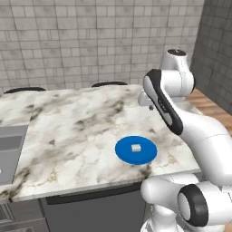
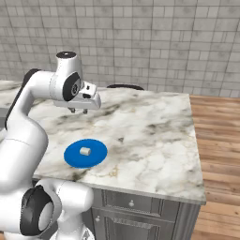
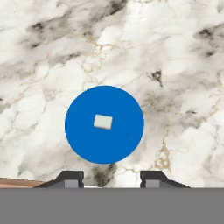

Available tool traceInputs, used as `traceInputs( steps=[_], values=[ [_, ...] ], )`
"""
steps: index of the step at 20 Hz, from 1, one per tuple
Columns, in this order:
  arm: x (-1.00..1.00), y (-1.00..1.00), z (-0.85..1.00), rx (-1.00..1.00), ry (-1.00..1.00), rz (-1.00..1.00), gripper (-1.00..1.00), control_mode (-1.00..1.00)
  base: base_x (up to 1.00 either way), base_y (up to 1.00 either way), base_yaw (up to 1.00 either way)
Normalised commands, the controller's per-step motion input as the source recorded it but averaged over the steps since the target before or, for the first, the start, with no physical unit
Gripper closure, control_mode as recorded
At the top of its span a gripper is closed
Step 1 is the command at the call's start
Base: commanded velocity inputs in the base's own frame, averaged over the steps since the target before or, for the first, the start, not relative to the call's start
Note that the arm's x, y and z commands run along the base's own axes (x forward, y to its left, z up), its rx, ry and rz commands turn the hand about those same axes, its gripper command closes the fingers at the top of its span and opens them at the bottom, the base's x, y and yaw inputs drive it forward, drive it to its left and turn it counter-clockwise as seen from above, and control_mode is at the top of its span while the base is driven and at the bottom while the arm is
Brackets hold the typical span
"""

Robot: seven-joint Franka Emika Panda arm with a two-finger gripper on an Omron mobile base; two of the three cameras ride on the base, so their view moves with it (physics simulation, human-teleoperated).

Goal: Pick up the marshmallow and place it in the cup of hot chocolate on the dining counter.

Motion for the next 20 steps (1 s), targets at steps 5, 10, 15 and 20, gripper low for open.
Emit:
traceInputs(
  steps=[5,10,15,20],
  values=[
    [-0.61,0.0,-0.04,0.0,-0.06,0.02,-1.0,-1.0,0.0,0.0,0.0],
    [-0.93,0.02,-0.3,-0.06,-0.03,0.07,-1.0,-1.0,0.0,0.0,0.0],
    [-0.65,0.05,-0.19,-0.07,-0.04,0.3,-1.0,-1.0,0.0,0.0,0.0],
    [-0.14,0.06,-0.01,0.0,0.0,0.51,-1.0,-1.0,0.0,0.0,0.0]
  ],
)
